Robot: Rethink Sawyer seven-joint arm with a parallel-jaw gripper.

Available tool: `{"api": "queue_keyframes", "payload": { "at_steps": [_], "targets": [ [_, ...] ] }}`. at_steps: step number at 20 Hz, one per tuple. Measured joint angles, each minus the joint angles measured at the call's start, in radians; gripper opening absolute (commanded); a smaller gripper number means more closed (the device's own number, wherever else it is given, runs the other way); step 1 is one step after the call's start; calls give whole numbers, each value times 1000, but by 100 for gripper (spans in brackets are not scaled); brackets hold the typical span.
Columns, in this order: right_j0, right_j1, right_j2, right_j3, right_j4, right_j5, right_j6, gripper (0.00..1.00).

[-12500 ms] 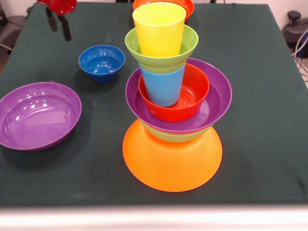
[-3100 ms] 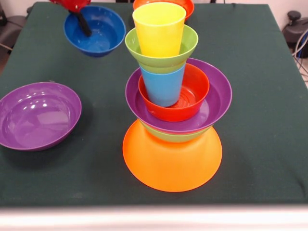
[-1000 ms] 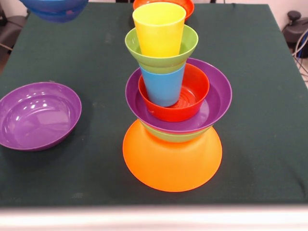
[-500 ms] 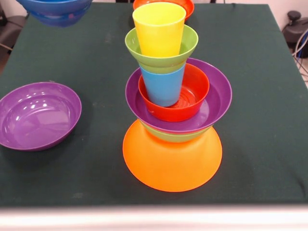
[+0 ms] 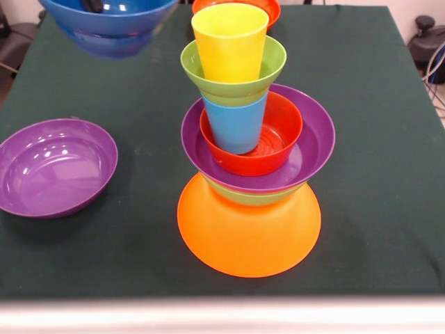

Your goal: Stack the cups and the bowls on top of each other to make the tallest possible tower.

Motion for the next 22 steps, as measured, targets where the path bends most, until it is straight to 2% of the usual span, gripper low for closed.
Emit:
{"api": "queue_keyframes", "payload": {
  "at_steps": [12, 22],
  "targets": [
    [78, -10, 0, 0, 15, -5, 0, 0],
    [100, -30, -1, 1, 47, -5, 0, 0]
  ]
}}
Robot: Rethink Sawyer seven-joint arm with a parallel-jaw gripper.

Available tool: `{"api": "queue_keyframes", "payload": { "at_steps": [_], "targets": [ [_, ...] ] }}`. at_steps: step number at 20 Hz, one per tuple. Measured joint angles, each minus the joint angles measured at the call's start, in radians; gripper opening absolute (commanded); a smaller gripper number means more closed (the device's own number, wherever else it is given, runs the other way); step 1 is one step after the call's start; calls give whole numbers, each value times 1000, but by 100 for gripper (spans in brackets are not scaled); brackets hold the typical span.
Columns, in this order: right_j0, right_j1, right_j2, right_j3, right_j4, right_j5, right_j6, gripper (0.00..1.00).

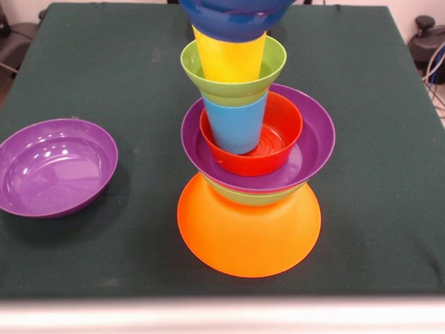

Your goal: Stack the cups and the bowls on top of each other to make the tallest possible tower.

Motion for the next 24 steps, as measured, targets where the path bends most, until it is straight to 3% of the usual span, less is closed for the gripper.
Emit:
{"api": "queue_keyframes", "payload": {
  "at_steps": [12, 24],
  "targets": [
    [-19, -52, -4, 82, 7, -39, 0, 0],
    [-38, -72, -4, 184, 7, -152, 0, 0]
  ]
}}
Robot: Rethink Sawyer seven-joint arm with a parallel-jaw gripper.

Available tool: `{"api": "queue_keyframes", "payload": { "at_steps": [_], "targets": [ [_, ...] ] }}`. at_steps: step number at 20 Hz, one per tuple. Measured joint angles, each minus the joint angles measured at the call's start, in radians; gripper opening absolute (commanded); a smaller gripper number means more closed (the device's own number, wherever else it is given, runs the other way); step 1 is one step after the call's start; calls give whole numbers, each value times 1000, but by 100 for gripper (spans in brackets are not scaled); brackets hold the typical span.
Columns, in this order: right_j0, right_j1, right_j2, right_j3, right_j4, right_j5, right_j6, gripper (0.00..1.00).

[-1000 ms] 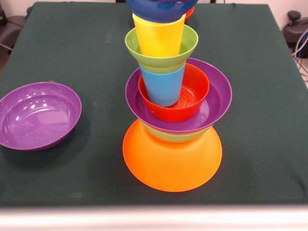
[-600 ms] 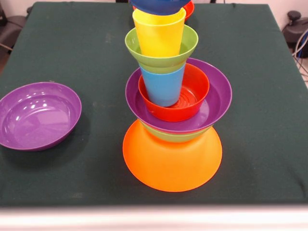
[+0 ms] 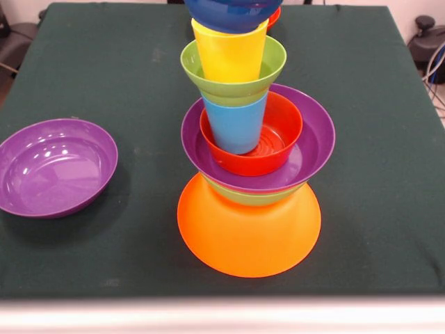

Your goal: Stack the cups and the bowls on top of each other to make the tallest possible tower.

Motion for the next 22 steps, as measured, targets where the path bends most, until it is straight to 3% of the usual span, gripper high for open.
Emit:
{"api": "queue_keyframes", "payload": {
  "at_steps": [11, 22],
  "targets": [
    [-15, 1, 0, 77, 0, -79, 0, 0],
    [-16, 1, 0, 98, 0, -82, 0, 0]
  ]
}}
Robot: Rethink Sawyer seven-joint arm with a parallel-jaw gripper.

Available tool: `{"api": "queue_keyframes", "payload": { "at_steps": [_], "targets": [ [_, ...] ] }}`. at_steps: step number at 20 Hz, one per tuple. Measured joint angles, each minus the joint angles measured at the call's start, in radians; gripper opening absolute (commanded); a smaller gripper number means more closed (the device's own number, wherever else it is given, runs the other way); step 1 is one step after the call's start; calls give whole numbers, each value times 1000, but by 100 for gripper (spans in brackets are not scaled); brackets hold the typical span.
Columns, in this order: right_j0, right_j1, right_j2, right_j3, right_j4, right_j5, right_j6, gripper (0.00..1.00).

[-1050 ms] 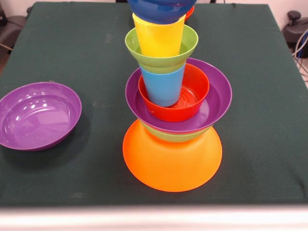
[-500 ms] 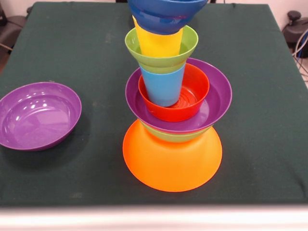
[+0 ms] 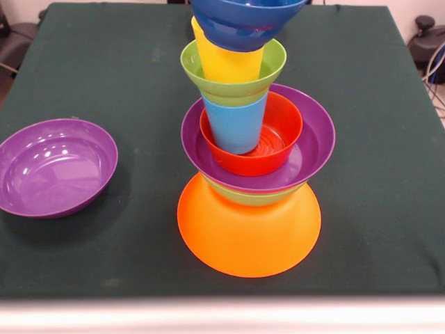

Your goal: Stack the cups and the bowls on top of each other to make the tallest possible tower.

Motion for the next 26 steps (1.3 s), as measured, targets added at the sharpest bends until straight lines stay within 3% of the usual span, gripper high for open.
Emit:
{"api": "queue_keyframes", "payload": {
  "at_steps": [26],
  "targets": [
    [-53, -50, 0, 73, 26, 0, 0, 0]
  ]
}}
